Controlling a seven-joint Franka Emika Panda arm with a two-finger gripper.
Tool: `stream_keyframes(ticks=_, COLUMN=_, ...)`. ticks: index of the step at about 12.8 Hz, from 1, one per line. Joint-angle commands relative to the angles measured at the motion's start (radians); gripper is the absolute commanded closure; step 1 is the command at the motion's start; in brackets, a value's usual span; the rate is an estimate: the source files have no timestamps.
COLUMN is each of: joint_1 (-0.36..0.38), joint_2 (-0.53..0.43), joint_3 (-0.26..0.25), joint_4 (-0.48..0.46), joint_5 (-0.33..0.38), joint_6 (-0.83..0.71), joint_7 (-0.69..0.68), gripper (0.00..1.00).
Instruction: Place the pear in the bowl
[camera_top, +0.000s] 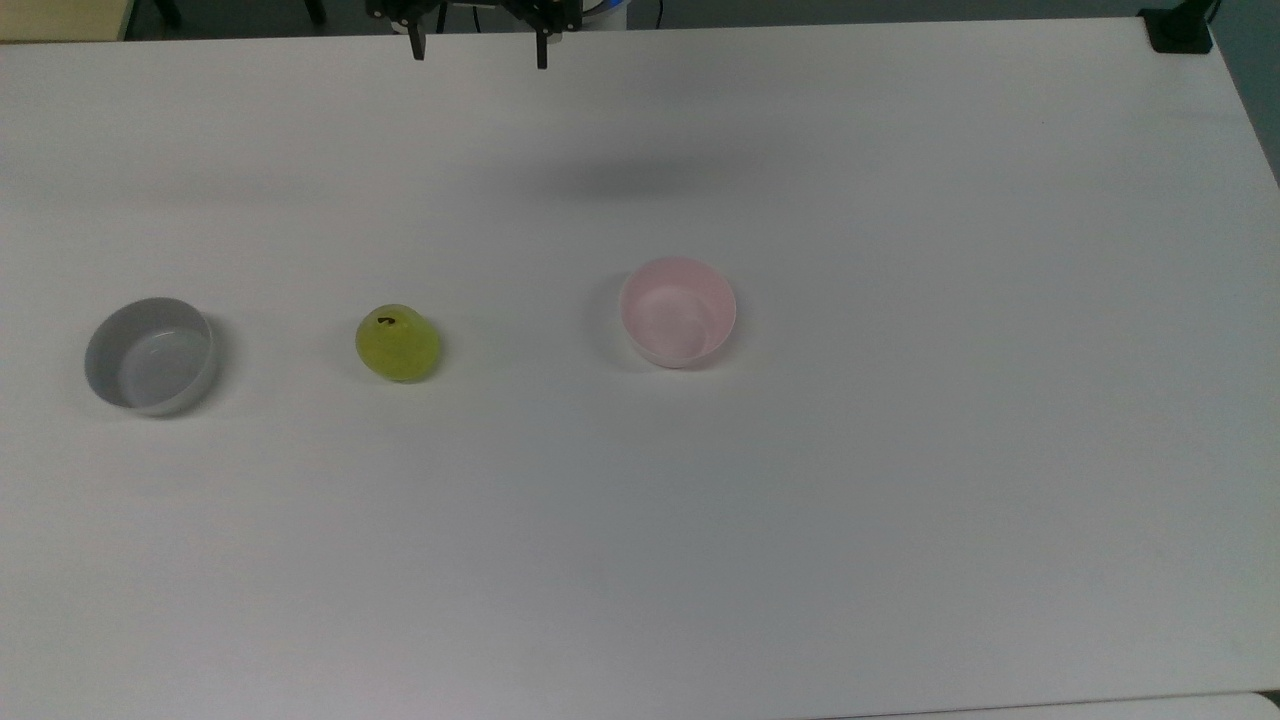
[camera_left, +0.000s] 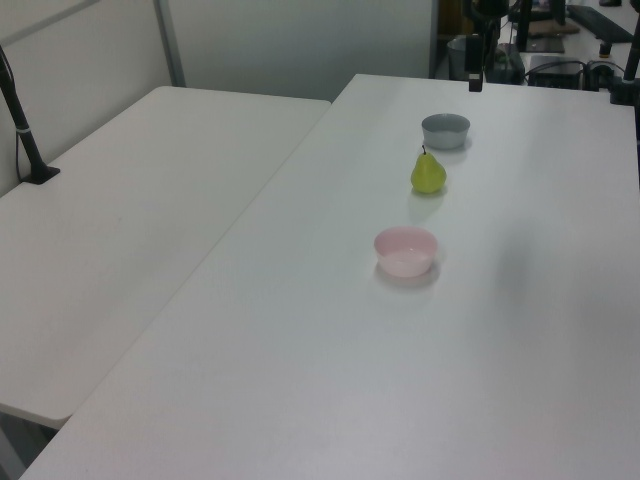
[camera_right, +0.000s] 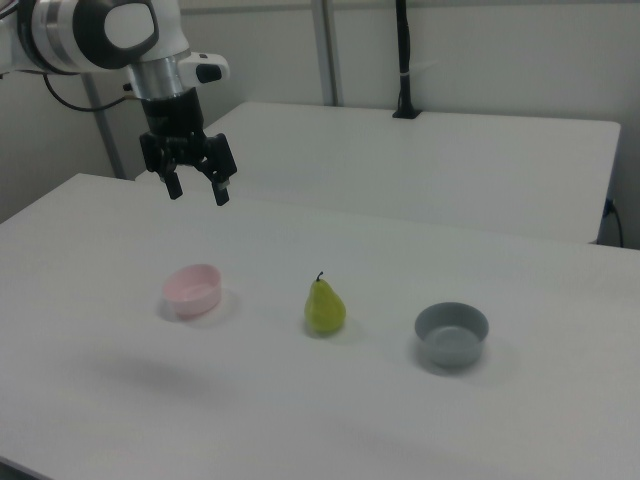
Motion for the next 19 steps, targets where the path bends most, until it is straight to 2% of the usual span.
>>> stream_keyframes(ticks=1, joint_1=0.004, joint_2=-0.012, joint_3=-0.012, joint_4=-0.007, joint_5=0.010, joint_6=-0.030, joint_7=-0.019, gripper=0.00)
stream_keyframes(ticks=13, joint_1=0.000, joint_2=0.005, joint_3=-0.012, joint_4=-0.008, joint_5=-0.001, joint_6=-0.008, joint_7=-0.046, gripper=0.00)
stream_keyframes(ticks=19, joint_1=-0.085, joint_2=0.089, joint_3=-0.012, joint_4=-0.002, joint_5=-0.005, joint_6=0.114, joint_7=-0.176, gripper=0.00)
